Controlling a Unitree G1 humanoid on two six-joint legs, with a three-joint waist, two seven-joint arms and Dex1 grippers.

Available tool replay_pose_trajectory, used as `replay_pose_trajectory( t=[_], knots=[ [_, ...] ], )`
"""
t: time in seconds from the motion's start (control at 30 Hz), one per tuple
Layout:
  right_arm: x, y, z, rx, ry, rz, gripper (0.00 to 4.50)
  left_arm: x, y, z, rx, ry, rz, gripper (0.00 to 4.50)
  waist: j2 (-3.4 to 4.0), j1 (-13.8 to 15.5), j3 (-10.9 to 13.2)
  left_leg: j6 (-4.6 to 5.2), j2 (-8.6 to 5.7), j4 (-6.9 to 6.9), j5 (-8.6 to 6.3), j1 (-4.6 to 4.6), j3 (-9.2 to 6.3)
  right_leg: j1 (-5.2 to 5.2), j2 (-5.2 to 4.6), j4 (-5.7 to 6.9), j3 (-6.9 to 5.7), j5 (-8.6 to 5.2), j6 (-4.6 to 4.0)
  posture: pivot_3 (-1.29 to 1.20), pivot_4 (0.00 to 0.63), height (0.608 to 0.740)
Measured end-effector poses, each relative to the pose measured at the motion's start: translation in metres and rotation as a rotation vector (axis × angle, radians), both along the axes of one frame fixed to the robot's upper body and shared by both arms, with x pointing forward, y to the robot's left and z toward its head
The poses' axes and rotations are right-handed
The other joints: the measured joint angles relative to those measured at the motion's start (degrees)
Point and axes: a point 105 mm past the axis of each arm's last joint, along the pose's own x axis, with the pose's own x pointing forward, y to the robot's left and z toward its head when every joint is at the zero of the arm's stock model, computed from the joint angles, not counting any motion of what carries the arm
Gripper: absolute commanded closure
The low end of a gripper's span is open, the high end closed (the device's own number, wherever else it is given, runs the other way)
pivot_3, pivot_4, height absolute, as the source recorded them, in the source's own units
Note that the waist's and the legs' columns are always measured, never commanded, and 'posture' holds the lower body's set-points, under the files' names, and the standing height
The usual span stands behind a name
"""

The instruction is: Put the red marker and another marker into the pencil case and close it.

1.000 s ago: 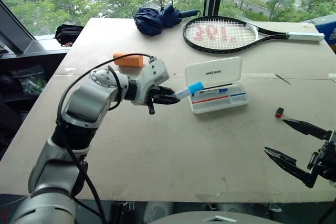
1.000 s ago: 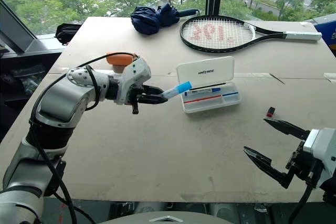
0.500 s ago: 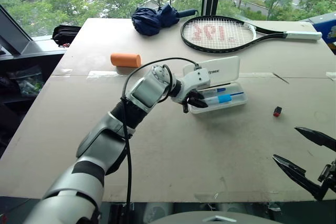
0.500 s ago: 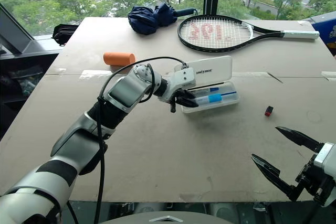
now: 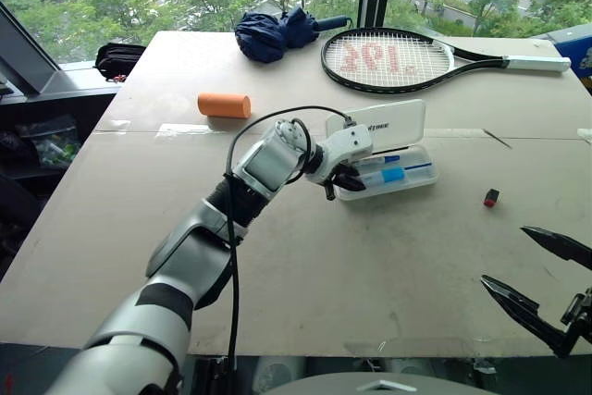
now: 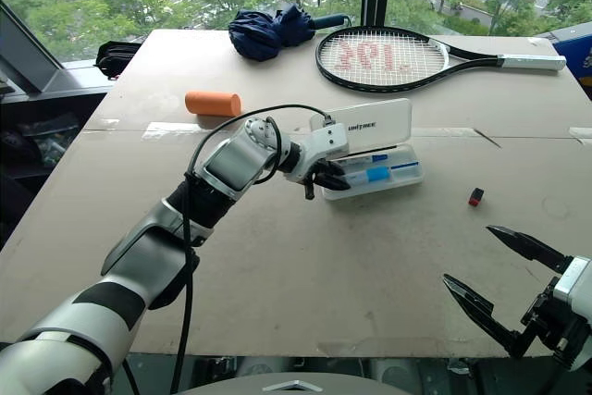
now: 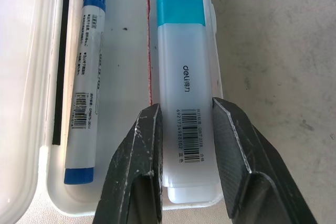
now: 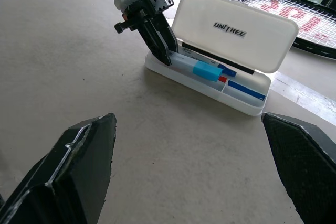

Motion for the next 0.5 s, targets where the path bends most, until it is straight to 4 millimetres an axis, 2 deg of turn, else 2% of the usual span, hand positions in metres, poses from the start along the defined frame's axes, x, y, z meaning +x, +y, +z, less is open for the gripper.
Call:
replay_pose_trajectory(
  t=[0.07,0.13,0.2,0.23,0.27,0.5],
  knots=[
    [0.000,0.000,0.000,0.000,0.000,0.001,0.00,0.000,0.000,0.000,0.004,-0.003,0.002,3.74,0.00,0.0,0.0,0.00,0.00,0.00,0.00,0.00,0.00,0.00,0.00,0.00,0.00,0.00,0.00,0.00,0.150,0.730],
    [0.000,0.000,0.000,-0.001,0.000,0.001,0.00,-0.001,-0.001,0.001,0.005,-0.005,0.002,2.68,0.00,0.0,0.0,0.00,0.00,0.00,0.00,0.00,0.00,0.00,0.00,0.00,0.00,0.00,0.00,0.00,0.150,0.730],
    [0.000,0.000,0.000,-0.003,0.000,0.003,0.00,-0.002,-0.003,0.002,0.003,-0.007,-0.003,1.98,0.00,0.0,0.0,0.00,0.00,0.00,0.00,0.00,0.00,0.00,0.00,0.00,0.00,0.00,0.00,0.00,0.150,0.730],
    [0.001,0.000,0.000,-0.006,0.000,0.007,0.00,-0.003,-0.004,0.003,0.001,-0.007,-0.006,1.40,0.00,0.0,0.0,0.00,0.00,0.00,0.00,0.00,0.00,0.00,0.00,0.00,0.00,0.00,0.00,0.00,0.150,0.730],
    [0.001,0.001,0.001,-0.007,0.000,0.009,0.00,-0.004,-0.004,0.004,0.001,-0.006,-0.005,1.16,0.00,0.0,0.0,0.00,0.00,0.00,0.00,0.00,0.01,0.00,0.00,0.00,0.01,0.00,0.00,0.00,0.150,0.730],
    [0.009,0.000,0.003,-0.018,-0.011,0.020,0.00,-0.018,0.003,0.028,-0.118,0.031,-0.001,1.16,0.02,-0.1,0.0,0.00,0.04,0.00,0.00,0.02,0.00,-0.01,0.00,0.02,0.00,0.00,0.00,0.00,0.150,0.730]
  ],
)
